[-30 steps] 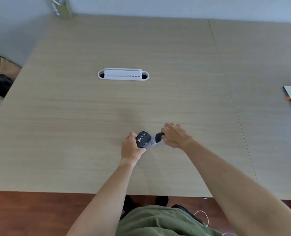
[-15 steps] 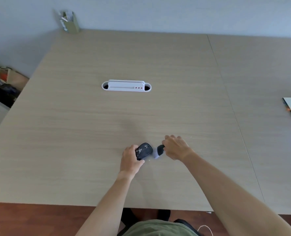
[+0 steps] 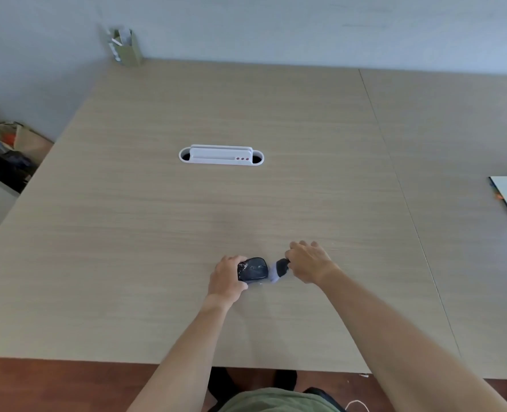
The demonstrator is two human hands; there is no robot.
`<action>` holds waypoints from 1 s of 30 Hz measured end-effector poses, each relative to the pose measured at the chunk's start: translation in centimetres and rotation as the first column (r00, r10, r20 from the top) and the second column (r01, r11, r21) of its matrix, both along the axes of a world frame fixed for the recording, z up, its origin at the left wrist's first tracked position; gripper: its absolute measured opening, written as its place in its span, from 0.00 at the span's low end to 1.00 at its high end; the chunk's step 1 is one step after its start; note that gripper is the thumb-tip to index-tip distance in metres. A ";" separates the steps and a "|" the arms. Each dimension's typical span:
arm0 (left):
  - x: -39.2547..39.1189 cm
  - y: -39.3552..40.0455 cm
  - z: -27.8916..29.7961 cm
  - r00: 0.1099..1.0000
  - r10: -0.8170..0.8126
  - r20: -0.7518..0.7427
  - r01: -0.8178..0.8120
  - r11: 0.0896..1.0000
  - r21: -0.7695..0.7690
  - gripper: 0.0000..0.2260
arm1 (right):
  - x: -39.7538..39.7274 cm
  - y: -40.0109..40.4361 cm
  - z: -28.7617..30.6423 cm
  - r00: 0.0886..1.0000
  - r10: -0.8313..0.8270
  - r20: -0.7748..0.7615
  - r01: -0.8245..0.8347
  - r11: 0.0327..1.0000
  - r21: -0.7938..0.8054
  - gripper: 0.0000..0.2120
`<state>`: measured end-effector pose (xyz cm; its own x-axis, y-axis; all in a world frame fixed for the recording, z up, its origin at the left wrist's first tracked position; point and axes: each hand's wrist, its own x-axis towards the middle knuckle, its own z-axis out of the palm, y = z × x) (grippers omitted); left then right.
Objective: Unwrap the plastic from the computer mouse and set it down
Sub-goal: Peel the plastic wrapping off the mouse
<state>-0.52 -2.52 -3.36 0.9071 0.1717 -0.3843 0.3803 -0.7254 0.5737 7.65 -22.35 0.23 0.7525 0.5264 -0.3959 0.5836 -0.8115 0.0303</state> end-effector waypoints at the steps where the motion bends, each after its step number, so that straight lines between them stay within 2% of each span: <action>1: 0.0 0.0 0.0 1.000 -0.003 0.000 0.003 1.000 -0.001 0.29 | 0.1 -0.5 0.0 1.000 -0.022 0.004 0.022 1.000 -0.014 0.10; 5: 0.2 -0.1 0.3 1.000 -0.011 0.003 0.011 1.000 -0.004 0.29 | 0.4 0.0 0.3 0.995 -0.085 -0.057 0.091 0.988 0.127 0.12; 9: 0.3 0.1 0.4 1.000 -0.015 -0.005 0.015 1.000 -0.016 0.28 | -0.4 2.6 0.4 0.985 -0.052 -0.165 0.096 0.957 0.272 0.12; 13: 0.6 0.4 0.7 0.999 -0.033 -0.007 0.033 0.999 -0.028 0.29 | -1.0 2.5 -0.1 0.997 0.003 -0.077 0.013 0.978 0.207 0.12; 16: 0.5 0.3 0.9 1.000 -0.017 -0.007 0.017 0.999 -0.034 0.29 | -0.8 0.7 -0.3 1.000 0.025 0.007 -0.026 0.998 0.061 0.11; 19: 0.5 0.2 0.9 1.000 -0.012 -0.008 0.011 0.999 -0.040 0.30 | -0.4 -0.8 -0.2 1.000 0.010 0.028 -0.009 0.999 -0.047 0.10; 21: 0.5 0.2 0.9 1.000 -0.015 -0.009 0.015 0.999 -0.036 0.31 | 0.0 -1.0 0.2 1.000 -0.002 0.015 0.002 1.000 -0.017 0.11; 26: 0.6 0.3 0.8 0.999 -0.030 -0.011 0.030 0.999 -0.016 0.30 | -0.1 1.9 1.2 0.998 0.020 -0.054 -0.007 0.971 0.237 0.12; 28: 0.6 0.4 0.7 0.999 -0.034 -0.014 0.033 0.999 -0.022 0.30 | -0.7 2.9 1.1 0.998 0.053 -0.037 -0.042 0.967 0.251 0.11; 30: 0.7 0.5 0.8 0.998 -0.054 -0.014 0.054 0.998 -0.011 0.30 | -1.4 2.9 0.6 0.996 0.084 0.030 -0.088 0.977 0.196 0.10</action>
